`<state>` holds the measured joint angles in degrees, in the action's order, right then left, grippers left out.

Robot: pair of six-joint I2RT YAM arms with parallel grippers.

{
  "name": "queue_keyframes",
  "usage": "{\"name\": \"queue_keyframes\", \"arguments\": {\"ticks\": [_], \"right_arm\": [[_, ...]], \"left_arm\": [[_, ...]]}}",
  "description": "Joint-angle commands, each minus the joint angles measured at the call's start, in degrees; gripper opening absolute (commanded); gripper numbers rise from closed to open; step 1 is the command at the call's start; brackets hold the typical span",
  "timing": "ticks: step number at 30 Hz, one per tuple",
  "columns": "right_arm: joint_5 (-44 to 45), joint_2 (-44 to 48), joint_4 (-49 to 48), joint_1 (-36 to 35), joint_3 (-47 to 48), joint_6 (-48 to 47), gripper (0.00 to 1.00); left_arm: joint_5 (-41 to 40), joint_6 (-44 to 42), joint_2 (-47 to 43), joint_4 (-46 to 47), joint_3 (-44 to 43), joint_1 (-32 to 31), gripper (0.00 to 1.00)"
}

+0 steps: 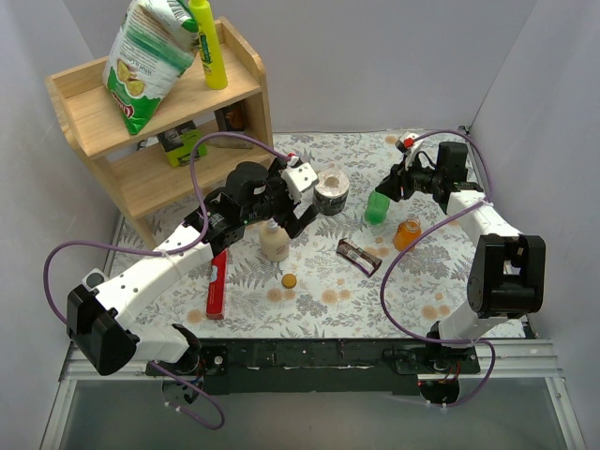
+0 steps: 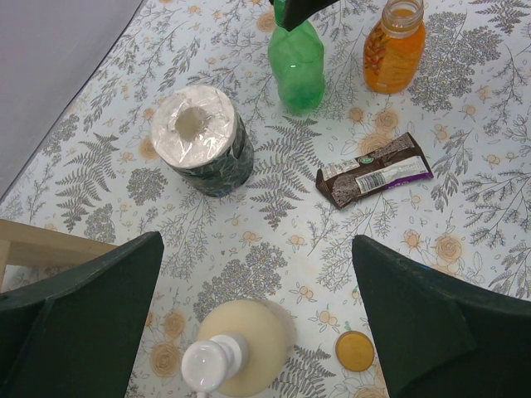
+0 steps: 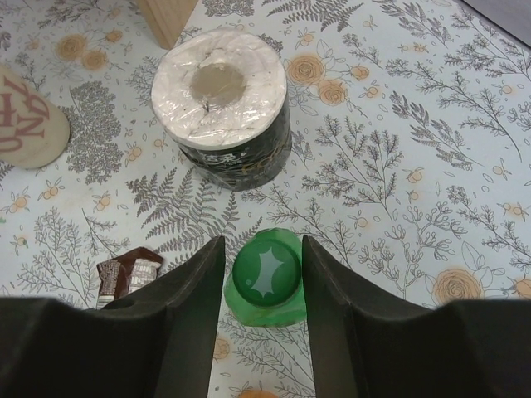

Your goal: Screw on the bottle caps

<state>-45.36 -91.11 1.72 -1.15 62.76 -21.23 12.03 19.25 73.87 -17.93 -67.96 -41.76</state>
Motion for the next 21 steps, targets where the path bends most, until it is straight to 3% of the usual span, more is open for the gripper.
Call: {"name": "queue_keyframes", "arguments": {"ticks": [1, 4, 8, 9, 13, 21], "right_arm": [[-0.6, 2.52, 0.04, 0.18, -0.45, -0.83, 0.49], [-0.6, 2.52, 0.13, 0.18, -0.36, -0.83, 0.52], [-0.96, 4.09, 0.3, 0.18, 1.48, 0.4, 0.8], [-0.26, 4.97, 0.65, 0.18, 3.14, 1.01, 0.83], [4.83, 13.64, 3.99, 0.62, 3.16, 1.11, 0.87], [8.36, 22.82, 10.59, 10.28, -8.78, -1.0, 0.86]], "left_arm": [[0.89, -0.7, -0.65, 0.88, 0.46, -0.17, 0.98], [1.06, -0.79, -0.56, 0.79, 0.46, -0.17, 0.98], [0.45, -1.22, -0.65, 1.06, 0.73, -0.17, 0.98], [-0.07, -1.4, -0.74, 1.06, 0.73, -0.17, 0.98], [-0.61, -1.84, -1.01, 1.85, 0.82, -0.17, 0.98], [0.62, -1.32, -1.01, 4.05, 1.43, -0.17, 0.98]]}}
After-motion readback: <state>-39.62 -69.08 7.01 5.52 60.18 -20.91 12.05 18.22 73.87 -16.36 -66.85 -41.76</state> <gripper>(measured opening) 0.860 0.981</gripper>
